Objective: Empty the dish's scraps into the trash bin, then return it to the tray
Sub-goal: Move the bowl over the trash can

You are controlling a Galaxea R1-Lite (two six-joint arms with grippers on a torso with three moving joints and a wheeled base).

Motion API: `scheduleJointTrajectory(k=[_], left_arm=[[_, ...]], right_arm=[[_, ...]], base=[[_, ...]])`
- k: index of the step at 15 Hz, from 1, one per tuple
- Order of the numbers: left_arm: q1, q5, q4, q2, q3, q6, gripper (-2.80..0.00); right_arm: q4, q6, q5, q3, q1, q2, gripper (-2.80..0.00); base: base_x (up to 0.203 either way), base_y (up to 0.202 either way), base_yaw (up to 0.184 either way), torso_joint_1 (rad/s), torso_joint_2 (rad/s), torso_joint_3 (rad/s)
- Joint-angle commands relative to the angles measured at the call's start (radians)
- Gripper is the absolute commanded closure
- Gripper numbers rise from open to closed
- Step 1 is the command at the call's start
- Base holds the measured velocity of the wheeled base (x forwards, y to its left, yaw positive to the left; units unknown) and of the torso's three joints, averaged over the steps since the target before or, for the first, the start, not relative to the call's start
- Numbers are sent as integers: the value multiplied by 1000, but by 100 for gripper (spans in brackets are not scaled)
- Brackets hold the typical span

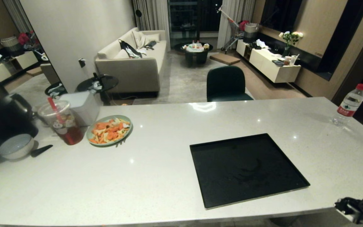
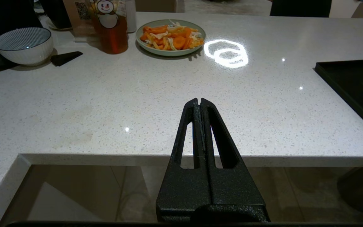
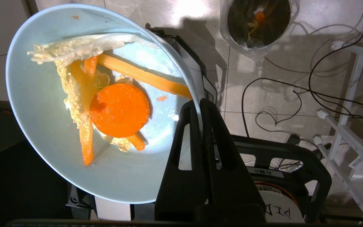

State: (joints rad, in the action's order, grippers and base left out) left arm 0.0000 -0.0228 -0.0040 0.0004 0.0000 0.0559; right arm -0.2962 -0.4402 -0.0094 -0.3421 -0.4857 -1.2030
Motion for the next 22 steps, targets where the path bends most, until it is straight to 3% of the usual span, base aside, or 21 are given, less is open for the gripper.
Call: scheduleJointTrajectory(k=[1, 22], left_arm=[[0, 0, -1, 1, 0, 1, 0], [0, 0, -1, 1, 0, 1, 0]], right_arm=[[-4, -3, 0, 31, -1, 65, 0], [-11, -7, 4, -25, -2, 68, 0]], base=[[0, 0, 0, 0, 0, 0], [0, 0, 0, 0, 0, 0]])
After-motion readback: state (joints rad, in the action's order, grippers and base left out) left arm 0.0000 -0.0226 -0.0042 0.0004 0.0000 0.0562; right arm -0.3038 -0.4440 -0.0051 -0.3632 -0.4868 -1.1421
